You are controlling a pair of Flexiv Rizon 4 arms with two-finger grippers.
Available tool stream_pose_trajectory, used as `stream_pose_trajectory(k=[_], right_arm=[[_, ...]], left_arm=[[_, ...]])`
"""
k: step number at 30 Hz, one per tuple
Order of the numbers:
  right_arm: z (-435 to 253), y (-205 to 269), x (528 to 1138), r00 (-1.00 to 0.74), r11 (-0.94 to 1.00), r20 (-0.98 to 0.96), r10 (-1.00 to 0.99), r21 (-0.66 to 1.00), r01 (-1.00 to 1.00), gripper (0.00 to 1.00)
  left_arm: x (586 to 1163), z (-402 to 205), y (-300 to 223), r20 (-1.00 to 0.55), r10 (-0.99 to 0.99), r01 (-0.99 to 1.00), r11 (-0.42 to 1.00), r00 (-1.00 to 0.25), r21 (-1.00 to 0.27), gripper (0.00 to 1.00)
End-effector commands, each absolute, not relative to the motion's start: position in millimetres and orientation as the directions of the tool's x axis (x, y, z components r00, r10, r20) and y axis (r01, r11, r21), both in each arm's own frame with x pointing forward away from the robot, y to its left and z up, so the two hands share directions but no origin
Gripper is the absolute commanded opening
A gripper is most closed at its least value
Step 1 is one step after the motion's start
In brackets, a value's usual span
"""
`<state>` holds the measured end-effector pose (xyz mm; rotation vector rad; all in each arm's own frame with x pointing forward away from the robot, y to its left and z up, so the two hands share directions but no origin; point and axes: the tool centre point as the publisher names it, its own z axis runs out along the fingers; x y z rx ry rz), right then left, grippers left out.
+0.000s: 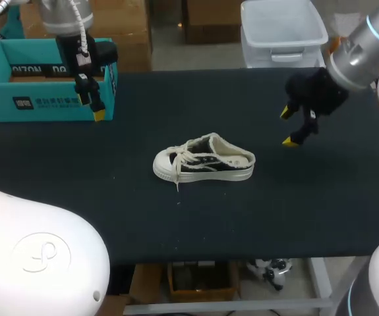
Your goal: Open the shoe tongue, take the insole out of the shoe, put the insole back into the shoe, and pack the shoe into the shoebox
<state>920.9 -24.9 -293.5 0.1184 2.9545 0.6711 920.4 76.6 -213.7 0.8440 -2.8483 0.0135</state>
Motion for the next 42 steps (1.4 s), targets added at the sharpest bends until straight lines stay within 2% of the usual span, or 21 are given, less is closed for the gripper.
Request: stream_pose_trajectory(k=[1, 4, 11, 16, 28, 42], right_arm=[[-294, -25, 918, -0.989, 0.899, -0.105, 0.108, 0.435, 0.052, 1.00], [-294, -25, 918, -0.989, 0.899, -0.105, 0.108, 0.435, 0.052, 1.00], [-324, -5, 929, -0.993, 0.869, -0.010, 0.120, 0.485, 0.100, 1.00], [-340, 5, 925, -0.994, 0.839, -0.029, 0.104, 0.540, 0.072, 1.00], [-376, 19, 904, -0.993, 0.757, 0.033, 0.114, 0.644, 0.108, 1.00], [-405, 47, 911, -0.992, 0.703, 0.073, 0.098, 0.700, 0.121, 1.00]], left_arm=[[921, -214, 76, 0.165, -0.541, -0.542, 0.839, -0.825, 0.041, 1.00], [921, -214, 76, 0.165, -0.541, -0.542, 0.839, -0.825, 0.041, 1.00], [897, -226, 45, 0.204, -0.780, -0.793, 0.609, -0.592, 0.026, 1.00], [884, -230, 37, 0.220, -0.814, -0.833, 0.553, -0.538, 0.008, 1.00], [871, -246, 15, 0.222, -0.843, -0.864, 0.504, -0.490, 0.007, 1.00], [868, -255, -10, 0.220, -0.832, -0.851, 0.526, -0.510, 0.016, 1.00]])
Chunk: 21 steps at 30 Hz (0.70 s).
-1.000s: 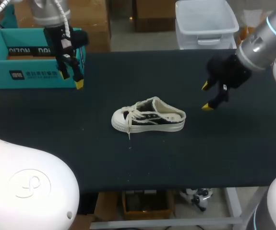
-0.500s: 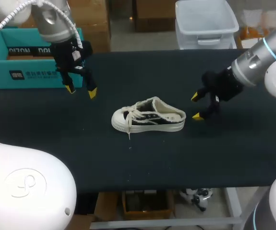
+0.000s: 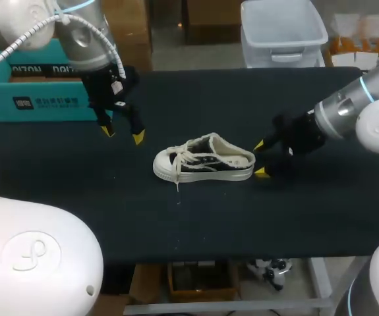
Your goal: Open the shoe tongue, take the insole out of the shoe, put the insole back into the shoe, and pack the shoe into the shoebox
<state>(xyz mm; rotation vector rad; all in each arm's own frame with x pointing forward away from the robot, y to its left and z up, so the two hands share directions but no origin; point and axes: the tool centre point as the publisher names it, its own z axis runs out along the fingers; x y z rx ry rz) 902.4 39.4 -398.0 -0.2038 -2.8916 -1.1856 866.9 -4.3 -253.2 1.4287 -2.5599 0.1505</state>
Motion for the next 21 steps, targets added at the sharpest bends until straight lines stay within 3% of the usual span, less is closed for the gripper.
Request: stream_pose_trajectory(k=[1, 21], right_arm=[[-406, 49, 911, -0.992, 0.700, 0.079, 0.098, 0.703, 0.125, 1.00], [-426, 83, 912, -0.989, 0.631, 0.126, 0.084, 0.761, 0.150, 1.00]], left_arm=[[868, -256, -11, 0.219, -0.832, -0.850, 0.526, -0.510, 0.017, 1.00], [873, -264, -24, 0.227, -0.818, -0.837, 0.546, -0.528, 0.022, 1.00]])
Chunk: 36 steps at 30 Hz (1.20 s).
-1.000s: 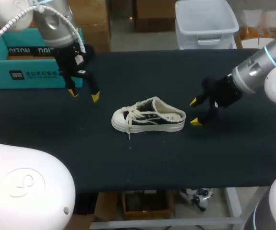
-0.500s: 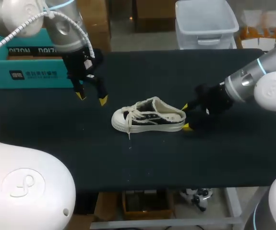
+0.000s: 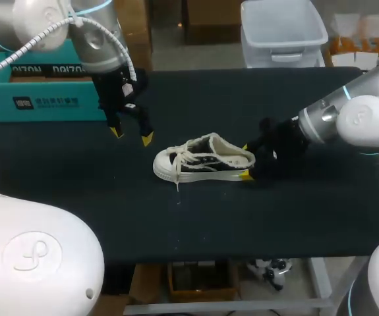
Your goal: Open the shoe tongue, take the insole out of the shoe, put the insole back into the shoe, and pack the shoe into the shoebox
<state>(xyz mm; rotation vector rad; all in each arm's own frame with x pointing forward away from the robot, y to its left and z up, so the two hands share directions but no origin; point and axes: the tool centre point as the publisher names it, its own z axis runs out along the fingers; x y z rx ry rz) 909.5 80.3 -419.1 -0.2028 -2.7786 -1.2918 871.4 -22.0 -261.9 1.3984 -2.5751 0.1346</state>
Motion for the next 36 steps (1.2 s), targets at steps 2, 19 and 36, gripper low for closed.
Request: stream_pose_trajectory(k=[2, 19, 36], right_arm=[[-428, 84, 912, -0.988, 0.629, 0.131, 0.087, 0.761, 0.156, 1.00], [-441, 86, 913, -0.991, 0.601, 0.111, 0.081, 0.787, 0.137, 0.00], [-444, 85, 911, -0.993, 0.572, 0.075, 0.090, 0.812, 0.113, 0.00]], left_arm=[[874, -265, -26, 0.230, -0.817, -0.836, 0.548, -0.529, 0.023, 1.00], [871, -264, -43, 0.231, -0.856, -0.879, 0.478, -0.463, 0.010, 1.00], [870, -253, -131, 0.181, -0.903, -0.912, 0.405, -0.388, 0.063, 1.00]])
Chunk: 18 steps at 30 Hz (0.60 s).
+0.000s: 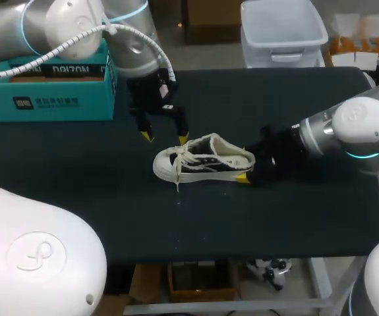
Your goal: Open the shoe tongue, take the insole out of the shoe, put the insole back into the shoe, and pack the shoe into the shoebox
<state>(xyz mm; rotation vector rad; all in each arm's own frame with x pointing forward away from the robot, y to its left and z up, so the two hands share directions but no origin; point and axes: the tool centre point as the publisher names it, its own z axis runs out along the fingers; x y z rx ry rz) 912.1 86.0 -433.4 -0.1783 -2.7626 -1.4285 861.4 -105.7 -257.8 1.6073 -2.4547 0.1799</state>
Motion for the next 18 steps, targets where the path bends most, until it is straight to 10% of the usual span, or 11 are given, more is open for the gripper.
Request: stream_pose_trajectory(k=[1, 6, 11, 18], right_arm=[[-444, 85, 911, -0.993, 0.572, 0.075, 0.090, 0.812, 0.113, 0.00], [-444, 85, 911, -0.993, 0.572, 0.075, 0.090, 0.812, 0.113, 0.00], [-444, 85, 911, -0.993, 0.572, 0.075, 0.090, 0.812, 0.113, 0.00], [-444, 85, 911, -0.993, 0.572, 0.075, 0.090, 0.812, 0.113, 0.00]], left_arm=[[869, -251, -136, 0.172, -0.905, -0.911, 0.406, -0.390, 0.067, 1.00], [864, -248, -166, 0.103, -0.923, -0.922, 0.380, -0.372, 0.074, 0.98], [866, -256, -194, 0.046, -0.942, -0.938, 0.334, -0.331, 0.094, 0.49], [871, -277, -220, -0.044, -0.962, -0.957, 0.263, -0.270, 0.124, 0.38]])
